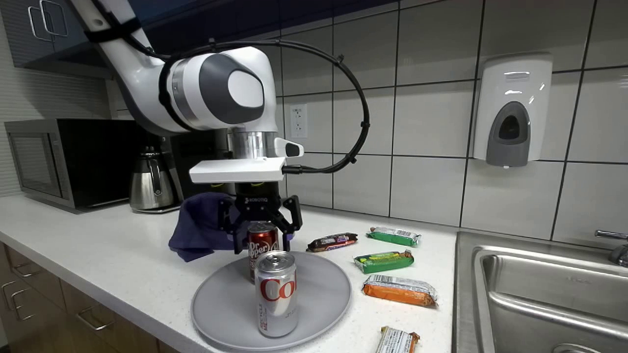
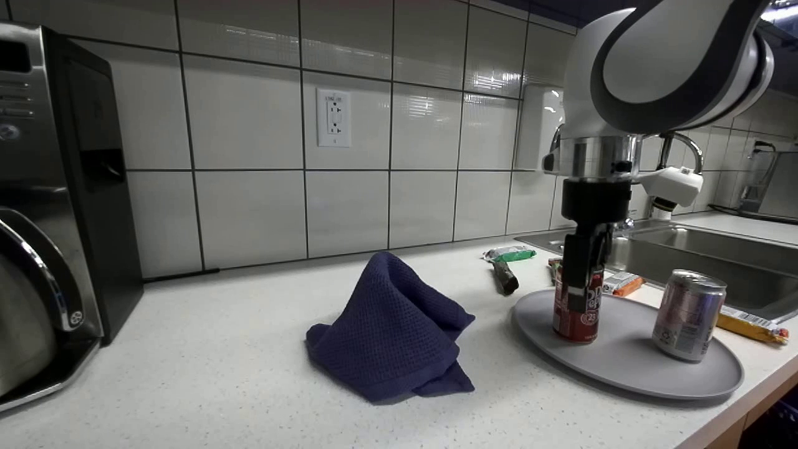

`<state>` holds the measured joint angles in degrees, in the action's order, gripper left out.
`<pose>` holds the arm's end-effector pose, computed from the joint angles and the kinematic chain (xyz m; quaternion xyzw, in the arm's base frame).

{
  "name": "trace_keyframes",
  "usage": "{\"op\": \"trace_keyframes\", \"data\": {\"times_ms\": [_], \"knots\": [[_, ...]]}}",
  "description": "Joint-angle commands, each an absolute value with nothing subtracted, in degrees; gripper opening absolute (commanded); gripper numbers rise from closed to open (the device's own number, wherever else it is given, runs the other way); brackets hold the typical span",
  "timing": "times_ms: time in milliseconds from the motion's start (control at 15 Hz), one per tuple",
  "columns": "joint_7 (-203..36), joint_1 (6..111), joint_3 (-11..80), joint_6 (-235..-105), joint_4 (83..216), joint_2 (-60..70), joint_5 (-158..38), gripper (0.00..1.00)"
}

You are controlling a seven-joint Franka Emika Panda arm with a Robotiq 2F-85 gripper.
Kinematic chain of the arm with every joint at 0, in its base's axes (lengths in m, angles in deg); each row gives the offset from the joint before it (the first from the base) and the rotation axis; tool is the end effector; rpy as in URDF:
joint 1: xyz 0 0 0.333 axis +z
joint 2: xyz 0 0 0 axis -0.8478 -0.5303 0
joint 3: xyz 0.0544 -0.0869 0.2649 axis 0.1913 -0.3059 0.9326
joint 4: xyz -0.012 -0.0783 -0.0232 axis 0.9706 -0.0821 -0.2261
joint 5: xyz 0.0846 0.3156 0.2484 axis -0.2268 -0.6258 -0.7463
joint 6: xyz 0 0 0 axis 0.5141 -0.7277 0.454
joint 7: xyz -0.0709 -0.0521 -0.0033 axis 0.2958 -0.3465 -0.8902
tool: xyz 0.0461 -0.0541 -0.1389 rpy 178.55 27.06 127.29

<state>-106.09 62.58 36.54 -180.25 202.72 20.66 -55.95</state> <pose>0.4592 0.0167 0.1684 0.9737 0.2246 -0.0192 0.0319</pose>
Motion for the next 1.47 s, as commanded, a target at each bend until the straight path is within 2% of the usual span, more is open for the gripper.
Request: {"op": "trace_keyframes", "data": {"times_ms": [0, 533, 600, 733, 933, 1400], "knots": [[-104.6, 61.2, 37.7, -181.5, 201.0, 18.8, -54.6, 1.0], [-104.8, 61.0, 37.8, -181.9, 199.7, 17.2, -55.1, 1.0], [-104.9, 61.0, 37.9, -181.9, 199.6, 17.2, -55.3, 0.75], [-104.8, 61.0, 37.9, -181.9, 199.7, 17.4, -55.2, 0.66], [-104.7, 61.1, 37.9, -181.6, 199.7, 18.0, -54.9, 0.42], [-105.6, 61.1, 38.0, -179.8, 200.7, 20.7, -55.4, 0.42]]}}
